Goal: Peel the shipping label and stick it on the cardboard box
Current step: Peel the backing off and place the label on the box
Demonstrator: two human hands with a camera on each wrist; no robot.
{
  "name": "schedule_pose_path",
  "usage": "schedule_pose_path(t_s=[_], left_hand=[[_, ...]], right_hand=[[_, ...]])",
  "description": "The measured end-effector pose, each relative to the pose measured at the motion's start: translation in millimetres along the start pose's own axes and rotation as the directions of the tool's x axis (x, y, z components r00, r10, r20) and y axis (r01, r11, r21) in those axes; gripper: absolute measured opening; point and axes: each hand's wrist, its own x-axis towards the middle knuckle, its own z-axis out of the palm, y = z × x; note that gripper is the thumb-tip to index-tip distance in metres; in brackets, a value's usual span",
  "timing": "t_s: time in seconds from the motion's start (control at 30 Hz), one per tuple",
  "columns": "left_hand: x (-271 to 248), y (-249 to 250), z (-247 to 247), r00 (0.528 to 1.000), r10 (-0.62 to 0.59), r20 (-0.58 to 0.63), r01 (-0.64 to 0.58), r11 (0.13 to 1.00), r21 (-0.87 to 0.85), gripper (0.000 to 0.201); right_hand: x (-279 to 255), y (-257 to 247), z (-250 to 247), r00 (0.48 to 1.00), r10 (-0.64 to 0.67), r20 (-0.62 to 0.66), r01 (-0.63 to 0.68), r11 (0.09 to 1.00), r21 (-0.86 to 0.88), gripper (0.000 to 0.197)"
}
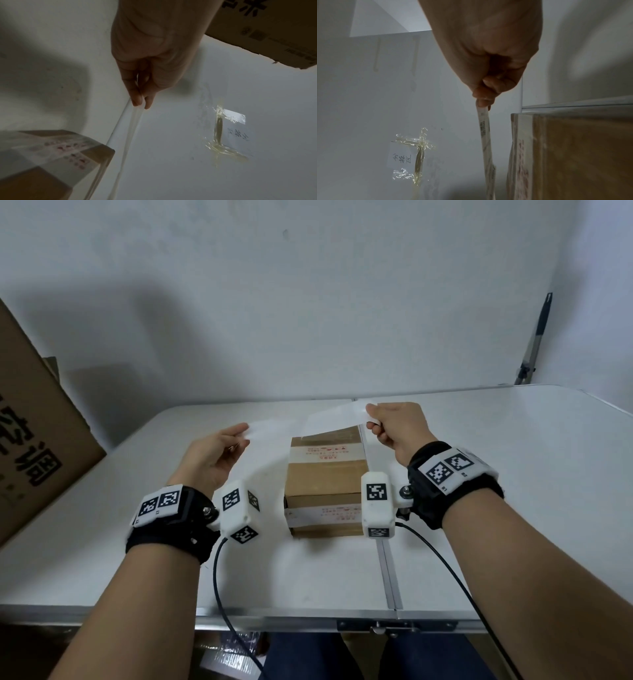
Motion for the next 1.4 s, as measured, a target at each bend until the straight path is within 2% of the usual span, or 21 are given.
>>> schedule_pose_path(t_s=[0.13, 0.2, 0.27, 0.33, 0.43, 0.53, 0.57, 0.63, 0.7, 0.73, 0.8, 0.87, 0.93, 1.0, 1.07, 1.13, 1.3, 1.4], left_hand=[[11, -9, -24, 0.972, 0.052, -0.231, -0.06, 0.998, -0.029, 0.038], [16, -15, -34, 0.953, 0.063, -0.296, -0.06, 0.998, 0.02, 0.037], [14, -24, -34, 0.969, 0.022, -0.247, 0.006, 0.993, 0.114, 0.035], [9, -28, -27, 0.988, -0.048, -0.15, 0.094, 0.944, 0.317, 0.032], [8, -22, -16, 0.996, -0.06, -0.065, 0.088, 0.731, 0.677, 0.036], [9, -8, -8, 0.998, 0.0, -0.065, 0.06, 0.402, 0.914, 0.038], [9, -3, -4, 0.996, 0.065, -0.067, 0.039, 0.366, 0.93, 0.04], [3, 7, 8, 0.972, 0.231, -0.038, -0.072, 0.451, 0.89, 0.042], [-10, 19, 28, 0.918, 0.384, 0.095, -0.298, 0.514, 0.804, 0.041], [-18, 26, 41, 0.887, 0.421, 0.189, -0.412, 0.539, 0.735, 0.041], [-37, 40, 67, 0.824, 0.408, 0.393, -0.566, 0.574, 0.591, 0.046], [-51, 52, 87, 0.754, 0.315, 0.576, -0.64, 0.551, 0.536, 0.056], [-59, 60, 101, 0.682, 0.215, 0.699, -0.706, 0.442, 0.553, 0.068], [-64, 64, 109, 0.643, 0.142, 0.753, -0.745, 0.344, 0.571, 0.07], [-67, 65, 112, 0.648, 0.082, 0.757, -0.741, 0.294, 0.603, 0.061], [-69, 65, 110, 0.67, 0.057, 0.74, -0.726, 0.257, 0.638, 0.05], [-64, 58, 102, 0.706, 0.113, 0.699, -0.702, 0.245, 0.669, 0.036], [-60, 56, 99, 0.711, 0.169, 0.683, -0.701, 0.242, 0.671, 0.028]], right_hand=[[2, -1, -4, 0.994, -0.049, -0.103, 0.051, 0.999, 0.018, 0.008], [2, -5, -8, 0.991, -0.07, -0.115, 0.075, 0.997, 0.031, 0.005], [1, -6, -7, 0.991, -0.092, -0.092, 0.095, 0.995, 0.025, 0.013], [-2, -7, -2, 0.992, -0.117, -0.052, 0.118, 0.993, 0.025, 0.006], [-3, -8, 5, 0.984, -0.18, -0.011, 0.18, 0.984, -0.018, 0.014], [-3, -12, 8, 0.969, -0.244, 0.031, 0.246, 0.967, -0.066, 0.027], [-4, -14, 9, 0.962, -0.268, 0.046, 0.272, 0.958, -0.09, 0.032], [-5, -17, 10, 0.943, -0.323, 0.086, 0.332, 0.932, -0.148, 0.032], [-9, -23, 12, 0.918, -0.375, 0.126, 0.394, 0.897, -0.199, 0.03], [-11, -27, 13, 0.904, -0.402, 0.147, 0.426, 0.877, -0.223, 0.029], [-15, -34, 15, 0.872, -0.449, 0.196, 0.489, 0.826, -0.281, 0.026], [-18, -40, 15, 0.831, -0.489, 0.266, 0.556, 0.758, -0.341, 0.024], [-21, -45, 14, 0.787, -0.512, 0.344, 0.616, 0.675, -0.406, 0.021], [-25, -47, 13, 0.749, -0.522, 0.409, 0.663, 0.578, -0.476, 0.019], [-27, -47, 13, 0.724, -0.525, 0.447, 0.688, 0.51, -0.516, 0.018], [-28, -46, 14, 0.731, -0.503, 0.462, 0.682, 0.514, -0.52, 0.021], [-28, -47, 11, 0.789, -0.368, 0.492, 0.598, 0.645, -0.476, 0.034], [-25, -47, 11, 0.839, -0.266, 0.475, 0.488, 0.755, -0.437, 0.06]])
